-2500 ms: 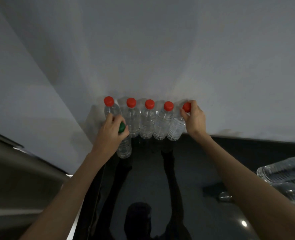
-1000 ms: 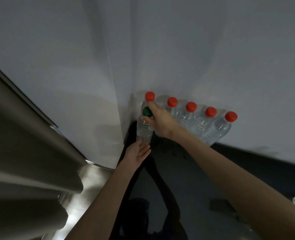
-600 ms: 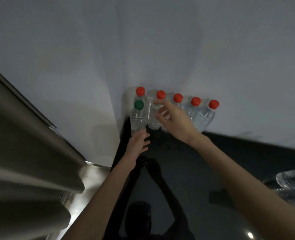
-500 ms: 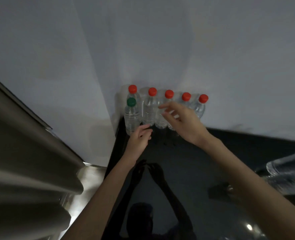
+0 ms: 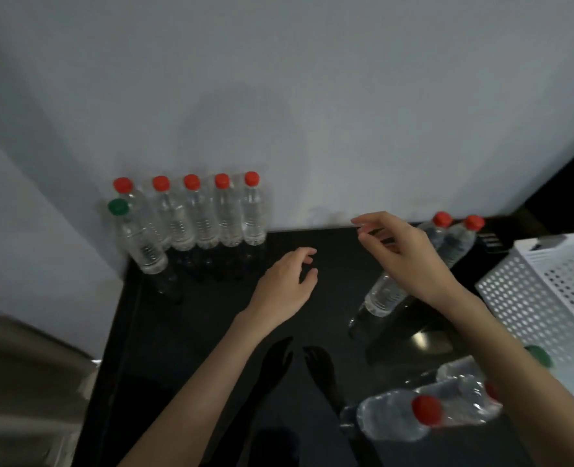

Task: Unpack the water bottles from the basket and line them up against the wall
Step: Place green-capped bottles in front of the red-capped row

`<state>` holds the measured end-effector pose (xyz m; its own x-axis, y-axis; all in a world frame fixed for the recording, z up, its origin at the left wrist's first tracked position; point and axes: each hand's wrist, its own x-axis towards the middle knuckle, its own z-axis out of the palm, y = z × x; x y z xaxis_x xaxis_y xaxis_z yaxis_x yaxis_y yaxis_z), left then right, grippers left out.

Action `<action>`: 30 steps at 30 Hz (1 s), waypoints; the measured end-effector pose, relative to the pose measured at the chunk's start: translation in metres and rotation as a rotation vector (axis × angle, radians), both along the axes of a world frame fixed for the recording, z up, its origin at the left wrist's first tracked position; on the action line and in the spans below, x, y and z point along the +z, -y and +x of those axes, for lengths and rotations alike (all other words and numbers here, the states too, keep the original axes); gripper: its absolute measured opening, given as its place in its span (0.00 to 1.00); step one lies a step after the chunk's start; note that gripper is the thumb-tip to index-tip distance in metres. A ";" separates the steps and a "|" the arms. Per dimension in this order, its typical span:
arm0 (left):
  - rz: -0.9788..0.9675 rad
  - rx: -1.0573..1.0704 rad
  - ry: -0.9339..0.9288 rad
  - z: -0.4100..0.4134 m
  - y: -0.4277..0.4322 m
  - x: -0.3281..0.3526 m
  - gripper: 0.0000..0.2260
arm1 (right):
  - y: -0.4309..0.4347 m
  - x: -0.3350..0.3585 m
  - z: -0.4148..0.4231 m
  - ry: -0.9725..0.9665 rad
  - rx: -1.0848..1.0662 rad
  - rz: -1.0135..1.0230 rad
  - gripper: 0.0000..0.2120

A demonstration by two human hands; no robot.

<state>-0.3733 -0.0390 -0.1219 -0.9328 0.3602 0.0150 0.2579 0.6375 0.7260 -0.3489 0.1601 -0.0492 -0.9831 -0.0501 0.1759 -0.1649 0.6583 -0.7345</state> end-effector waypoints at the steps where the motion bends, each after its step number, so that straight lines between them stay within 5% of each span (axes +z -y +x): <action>1: 0.000 -0.014 0.008 0.004 -0.017 -0.002 0.21 | -0.015 0.000 0.006 -0.007 -0.015 -0.006 0.11; 7: -0.046 -0.094 0.120 0.006 -0.106 -0.018 0.30 | -0.094 -0.018 0.015 -0.010 -0.046 0.118 0.14; 13: -0.079 -0.107 0.197 -0.007 -0.161 -0.034 0.35 | -0.130 -0.048 -0.003 0.231 0.008 0.264 0.28; 19: 0.039 -0.107 0.229 -0.014 -0.187 -0.046 0.23 | -0.134 -0.067 -0.018 0.233 0.047 0.362 0.20; 30: 0.094 -0.078 0.274 -0.015 -0.190 -0.065 0.25 | -0.136 -0.083 -0.025 0.200 0.134 0.337 0.14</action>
